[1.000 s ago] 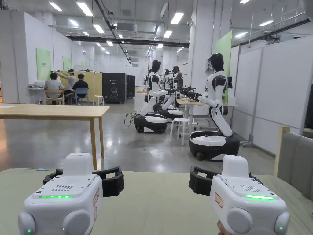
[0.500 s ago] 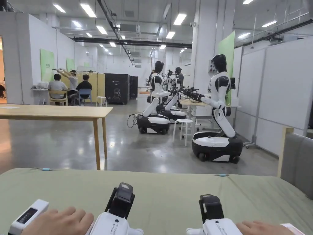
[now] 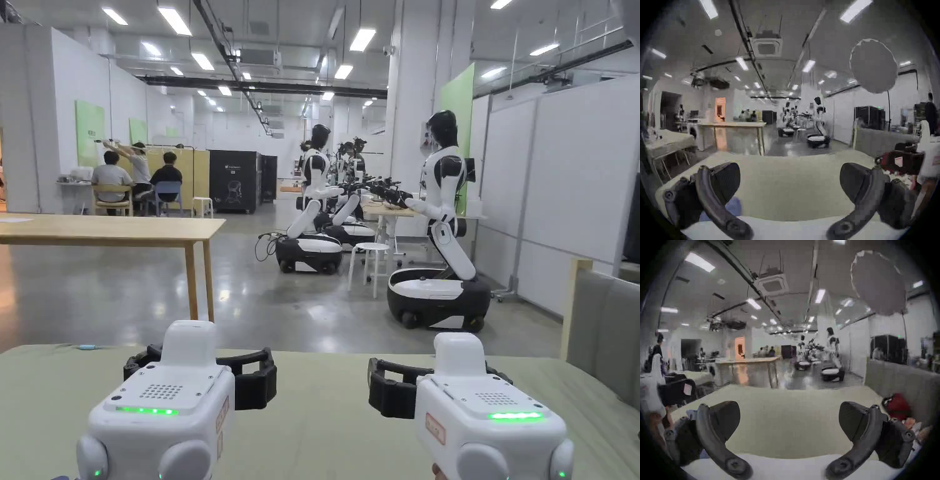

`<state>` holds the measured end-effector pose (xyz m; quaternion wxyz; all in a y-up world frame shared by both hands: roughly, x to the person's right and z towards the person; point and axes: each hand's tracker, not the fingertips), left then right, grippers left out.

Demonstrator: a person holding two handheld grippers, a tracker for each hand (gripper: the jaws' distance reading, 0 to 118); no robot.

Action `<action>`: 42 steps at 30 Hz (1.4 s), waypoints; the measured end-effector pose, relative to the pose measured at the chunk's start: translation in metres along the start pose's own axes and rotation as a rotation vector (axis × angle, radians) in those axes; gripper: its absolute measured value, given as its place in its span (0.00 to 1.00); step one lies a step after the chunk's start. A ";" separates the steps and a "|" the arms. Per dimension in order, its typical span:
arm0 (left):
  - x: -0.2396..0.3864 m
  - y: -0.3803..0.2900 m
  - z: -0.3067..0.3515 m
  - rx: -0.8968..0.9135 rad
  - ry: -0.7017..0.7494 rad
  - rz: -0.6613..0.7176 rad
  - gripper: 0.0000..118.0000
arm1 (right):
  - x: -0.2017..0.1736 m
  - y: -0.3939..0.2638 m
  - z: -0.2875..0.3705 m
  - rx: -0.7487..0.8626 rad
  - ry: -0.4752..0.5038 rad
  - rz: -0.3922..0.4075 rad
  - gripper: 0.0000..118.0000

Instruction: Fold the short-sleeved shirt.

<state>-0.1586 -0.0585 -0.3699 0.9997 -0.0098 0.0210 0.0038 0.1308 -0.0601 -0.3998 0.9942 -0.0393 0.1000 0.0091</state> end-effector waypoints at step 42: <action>-0.291 -0.185 -0.044 -0.846 0.207 0.175 0.99 | -0.284 -0.120 -0.053 -0.264 0.513 0.134 0.01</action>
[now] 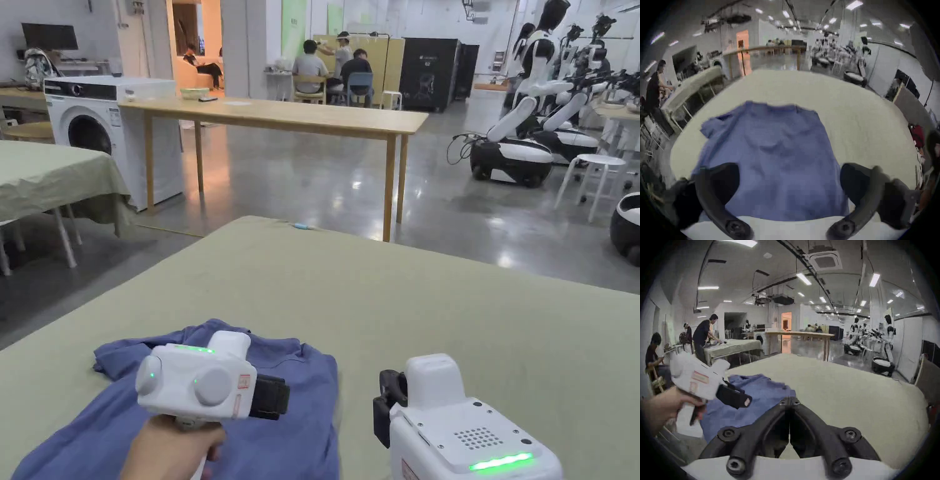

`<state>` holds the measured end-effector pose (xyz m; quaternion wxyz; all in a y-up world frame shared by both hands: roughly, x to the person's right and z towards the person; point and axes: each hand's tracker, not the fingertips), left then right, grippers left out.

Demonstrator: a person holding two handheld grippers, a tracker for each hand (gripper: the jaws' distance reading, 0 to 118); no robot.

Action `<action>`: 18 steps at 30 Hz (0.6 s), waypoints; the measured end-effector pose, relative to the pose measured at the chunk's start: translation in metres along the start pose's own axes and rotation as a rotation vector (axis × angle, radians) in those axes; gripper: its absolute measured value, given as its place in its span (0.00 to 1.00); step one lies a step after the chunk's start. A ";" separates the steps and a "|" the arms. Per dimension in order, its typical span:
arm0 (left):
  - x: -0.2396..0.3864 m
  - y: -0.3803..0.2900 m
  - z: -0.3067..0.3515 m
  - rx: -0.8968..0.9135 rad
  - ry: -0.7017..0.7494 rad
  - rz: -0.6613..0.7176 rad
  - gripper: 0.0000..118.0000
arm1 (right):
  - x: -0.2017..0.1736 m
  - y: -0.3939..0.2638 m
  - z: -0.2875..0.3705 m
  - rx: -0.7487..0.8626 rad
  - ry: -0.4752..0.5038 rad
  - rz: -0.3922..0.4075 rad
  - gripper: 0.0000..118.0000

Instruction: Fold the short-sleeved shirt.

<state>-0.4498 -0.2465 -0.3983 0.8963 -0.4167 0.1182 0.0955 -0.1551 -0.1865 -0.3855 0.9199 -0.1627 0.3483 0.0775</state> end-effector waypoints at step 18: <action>-0.011 0.020 -0.118 -0.086 0.123 0.015 0.00 | 0.059 -0.042 -0.002 -0.103 -0.120 -0.076 0.01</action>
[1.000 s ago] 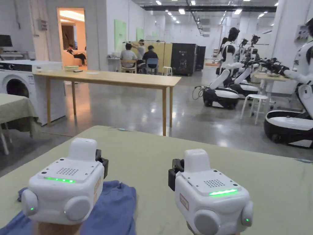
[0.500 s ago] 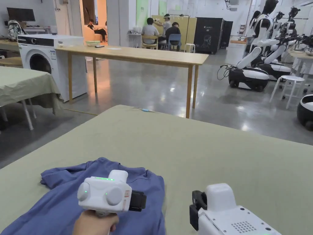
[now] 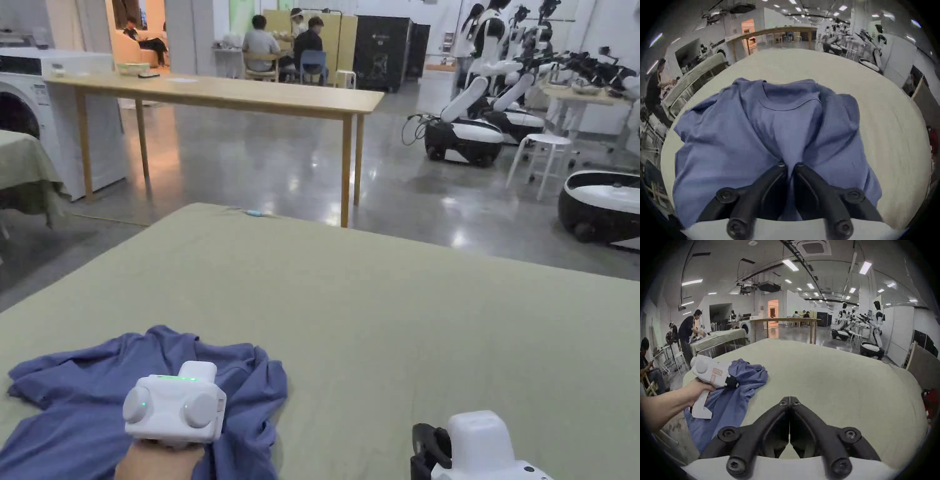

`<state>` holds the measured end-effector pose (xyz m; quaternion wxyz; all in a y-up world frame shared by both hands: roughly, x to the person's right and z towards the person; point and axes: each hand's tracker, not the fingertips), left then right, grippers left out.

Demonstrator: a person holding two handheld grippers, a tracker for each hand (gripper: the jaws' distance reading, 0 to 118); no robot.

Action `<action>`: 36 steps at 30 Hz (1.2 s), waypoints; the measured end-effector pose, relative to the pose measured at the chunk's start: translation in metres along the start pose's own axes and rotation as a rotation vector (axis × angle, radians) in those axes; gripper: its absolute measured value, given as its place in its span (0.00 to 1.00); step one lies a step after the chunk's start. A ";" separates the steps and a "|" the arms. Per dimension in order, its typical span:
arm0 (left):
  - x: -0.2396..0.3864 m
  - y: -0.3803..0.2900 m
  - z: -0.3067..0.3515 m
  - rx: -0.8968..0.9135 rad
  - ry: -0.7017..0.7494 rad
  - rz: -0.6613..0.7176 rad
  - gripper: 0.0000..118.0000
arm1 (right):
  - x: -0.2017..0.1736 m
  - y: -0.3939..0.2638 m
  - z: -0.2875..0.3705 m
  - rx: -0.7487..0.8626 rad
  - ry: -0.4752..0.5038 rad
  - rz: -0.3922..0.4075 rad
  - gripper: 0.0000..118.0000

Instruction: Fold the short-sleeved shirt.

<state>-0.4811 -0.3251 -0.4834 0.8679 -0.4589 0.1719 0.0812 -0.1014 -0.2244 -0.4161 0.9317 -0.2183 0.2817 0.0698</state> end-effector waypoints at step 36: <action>0.455 -0.101 0.220 0.444 -0.626 -0.461 0.90 | 0.232 -0.072 0.229 0.099 -0.448 -0.148 0.01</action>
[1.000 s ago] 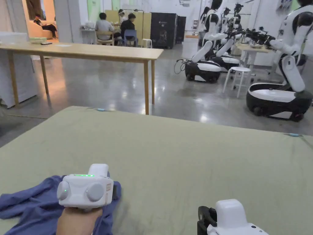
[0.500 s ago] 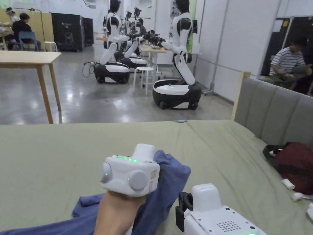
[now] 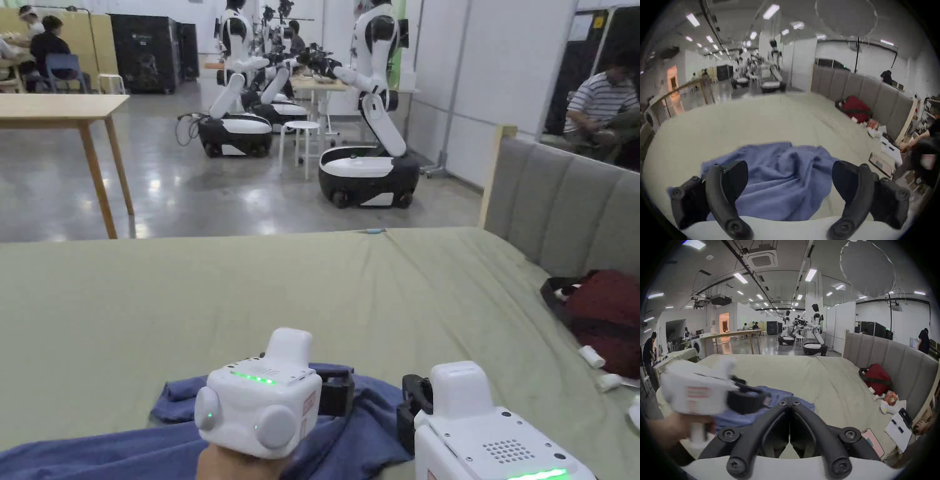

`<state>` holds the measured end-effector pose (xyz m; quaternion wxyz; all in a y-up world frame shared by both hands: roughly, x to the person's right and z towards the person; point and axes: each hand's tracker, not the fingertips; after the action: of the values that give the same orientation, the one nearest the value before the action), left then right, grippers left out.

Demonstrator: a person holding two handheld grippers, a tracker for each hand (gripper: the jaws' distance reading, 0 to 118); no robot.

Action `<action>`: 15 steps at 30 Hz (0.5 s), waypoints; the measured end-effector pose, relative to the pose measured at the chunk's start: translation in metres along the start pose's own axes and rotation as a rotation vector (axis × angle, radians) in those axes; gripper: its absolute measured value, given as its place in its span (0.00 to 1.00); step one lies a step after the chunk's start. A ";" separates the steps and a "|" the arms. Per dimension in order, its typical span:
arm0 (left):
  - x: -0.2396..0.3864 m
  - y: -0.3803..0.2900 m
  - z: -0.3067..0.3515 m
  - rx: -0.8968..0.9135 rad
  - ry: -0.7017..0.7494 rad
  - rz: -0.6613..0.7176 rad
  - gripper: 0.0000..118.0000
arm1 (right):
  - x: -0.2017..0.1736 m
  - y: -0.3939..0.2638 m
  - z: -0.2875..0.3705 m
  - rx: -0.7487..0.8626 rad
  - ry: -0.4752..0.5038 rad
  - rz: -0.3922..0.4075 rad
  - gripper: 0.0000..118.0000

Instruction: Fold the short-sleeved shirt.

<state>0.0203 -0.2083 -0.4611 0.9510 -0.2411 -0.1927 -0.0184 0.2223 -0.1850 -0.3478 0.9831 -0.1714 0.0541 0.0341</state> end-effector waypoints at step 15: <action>-0.219 -0.091 0.173 -0.147 0.375 0.170 0.00 | -0.120 -0.008 -0.044 -0.002 0.160 -0.015 0.01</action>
<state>-0.2559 -0.2207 -0.3626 0.9482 -0.3175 0.0106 0.0030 0.0996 -0.2132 -0.3720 0.9757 -0.1747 0.1312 0.0129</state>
